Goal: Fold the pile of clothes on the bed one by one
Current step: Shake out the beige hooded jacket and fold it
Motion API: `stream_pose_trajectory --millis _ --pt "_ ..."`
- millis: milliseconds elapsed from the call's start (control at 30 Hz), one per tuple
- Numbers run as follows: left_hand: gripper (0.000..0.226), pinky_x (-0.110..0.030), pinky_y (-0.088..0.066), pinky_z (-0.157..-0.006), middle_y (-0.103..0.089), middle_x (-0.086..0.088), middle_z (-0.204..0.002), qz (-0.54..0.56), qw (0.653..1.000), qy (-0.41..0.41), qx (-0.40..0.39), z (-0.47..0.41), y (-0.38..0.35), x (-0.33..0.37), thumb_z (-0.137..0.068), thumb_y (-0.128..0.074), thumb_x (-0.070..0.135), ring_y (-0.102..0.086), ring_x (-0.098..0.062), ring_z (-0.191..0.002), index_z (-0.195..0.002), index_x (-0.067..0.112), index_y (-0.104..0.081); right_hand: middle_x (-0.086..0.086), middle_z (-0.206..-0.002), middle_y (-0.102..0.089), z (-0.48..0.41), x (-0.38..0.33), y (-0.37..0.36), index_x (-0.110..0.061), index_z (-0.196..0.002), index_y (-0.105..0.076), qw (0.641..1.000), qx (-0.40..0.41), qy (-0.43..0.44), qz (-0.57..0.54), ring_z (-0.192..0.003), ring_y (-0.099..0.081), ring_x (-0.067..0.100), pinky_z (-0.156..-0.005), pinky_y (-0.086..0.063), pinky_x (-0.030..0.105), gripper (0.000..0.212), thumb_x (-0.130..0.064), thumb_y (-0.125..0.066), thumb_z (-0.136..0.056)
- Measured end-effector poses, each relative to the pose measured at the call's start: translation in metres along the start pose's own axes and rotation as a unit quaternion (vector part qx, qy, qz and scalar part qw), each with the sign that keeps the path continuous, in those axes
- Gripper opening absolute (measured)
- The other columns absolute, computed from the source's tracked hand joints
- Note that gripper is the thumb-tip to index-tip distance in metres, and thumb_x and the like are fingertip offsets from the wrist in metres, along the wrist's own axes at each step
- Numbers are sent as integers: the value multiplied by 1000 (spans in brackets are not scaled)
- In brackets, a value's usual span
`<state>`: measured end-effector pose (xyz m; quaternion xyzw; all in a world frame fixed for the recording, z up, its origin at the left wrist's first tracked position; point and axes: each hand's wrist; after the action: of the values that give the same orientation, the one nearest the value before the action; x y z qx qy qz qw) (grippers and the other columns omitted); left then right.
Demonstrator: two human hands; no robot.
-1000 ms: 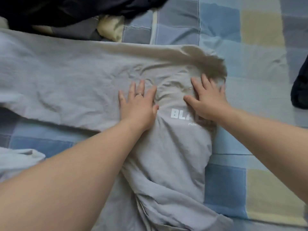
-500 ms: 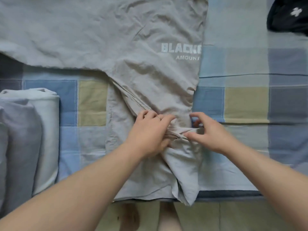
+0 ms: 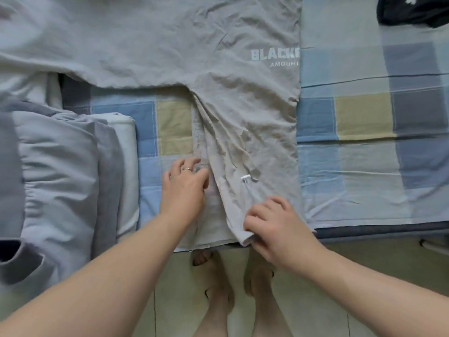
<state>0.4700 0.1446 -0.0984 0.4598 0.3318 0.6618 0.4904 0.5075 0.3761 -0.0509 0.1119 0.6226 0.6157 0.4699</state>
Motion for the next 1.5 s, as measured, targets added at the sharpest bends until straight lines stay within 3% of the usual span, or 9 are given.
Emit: stream_pose_trajectory --millis 133,267,433,533,633,867,1133,1367,1500 --pt "7 -35 -38 -78 -59 -1 -109 241 954 155 -85 33 -14 -8 -101 -52 26 -57 -30 -105 -102 19 -55 -4 -80 -52 0 -39 -62 -26 -81 -57 996 -73 33 26 -72 -55 24 -90 -41 40 10 -21 -64 -76" --pt "61 -34 -42 -91 -56 -2 -123 422 855 284 -101 40 -31 12 -86 -68 58 -55 -22 -111 -125 17 -46 -6 -72 -57 -4 -45 -77 -28 -78 -63 990 -135 39 26 -65 -60 23 -86 -45 41 6 -24 -68 -79" --pt "62 -44 -42 -102 -48 -4 -132 215 933 286 -27 42 -47 21 -77 -77 54 -47 -29 -124 -123 23 -47 -5 -82 -63 3 -27 -67 -20 -89 -65 992 -36 -60 -105 -79 -60 22 -72 -45 38 24 -37 -48 -88" --pt "41 -39 -42 -92 -53 -4 -124 242 944 210 78 53 -53 22 -88 -71 43 -52 -27 -115 -118 19 -56 1 -109 -60 7 4 -66 -19 -109 -66 968 48 -227 -96 -106 -56 28 -87 -44 42 27 -31 -56 -86" --pt "53 -37 -48 -87 -61 1 -110 310 928 204 -28 57 -58 24 -84 -71 56 -58 -21 -103 -121 21 -53 4 -152 -38 11 26 -66 -32 -140 -51 947 -45 -317 -33 -140 -33 30 -111 -30 48 55 -29 -65 -87" --pt "29 -37 -43 -93 -52 -2 -111 346 906 242 -4 55 -63 28 -95 -63 37 -55 -28 -108 -73 26 -47 -1 -168 -1 24 19 -69 -45 -154 -22 946 -130 -296 8 -154 -1 24 -120 -5 52 70 -39 -55 -94" --pt "45 -38 -51 -91 -61 7 -100 436 851 289 -33 42 -50 27 -86 -73 51 -63 -23 -103 -114 22 -52 -1 -169 2 31 14 -77 -44 -155 -21 945 -159 -285 -24 -155 -1 24 -122 -12 48 69 -39 -54 -95" --pt "25 -35 -32 -72 -63 -12 -101 264 928 258 48 57 -56 14 -102 -52 39 -53 -32 -90 -97 15 -50 0 -169 2 37 16 -77 -41 -157 -18 948 -198 -249 -5 -154 -4 24 -123 -16 44 74 -35 -55 -93" --pt "50 -44 -39 -100 -47 -12 -136 225 928 294 47 69 -64 13 -94 -63 49 -47 -36 -123 -127 15 -47 5 -166 -17 34 20 -72 -37 -149 -39 959 -153 -236 -29 -152 -17 26 -120 -23 47 61 -33 -57 -91"
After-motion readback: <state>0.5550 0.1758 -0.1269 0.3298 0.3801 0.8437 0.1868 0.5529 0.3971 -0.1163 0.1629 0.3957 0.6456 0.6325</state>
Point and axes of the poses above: each hand's wrist, its own z-axis away from the middle knuckle, its own y-axis out of the back of the hand, x = y × z
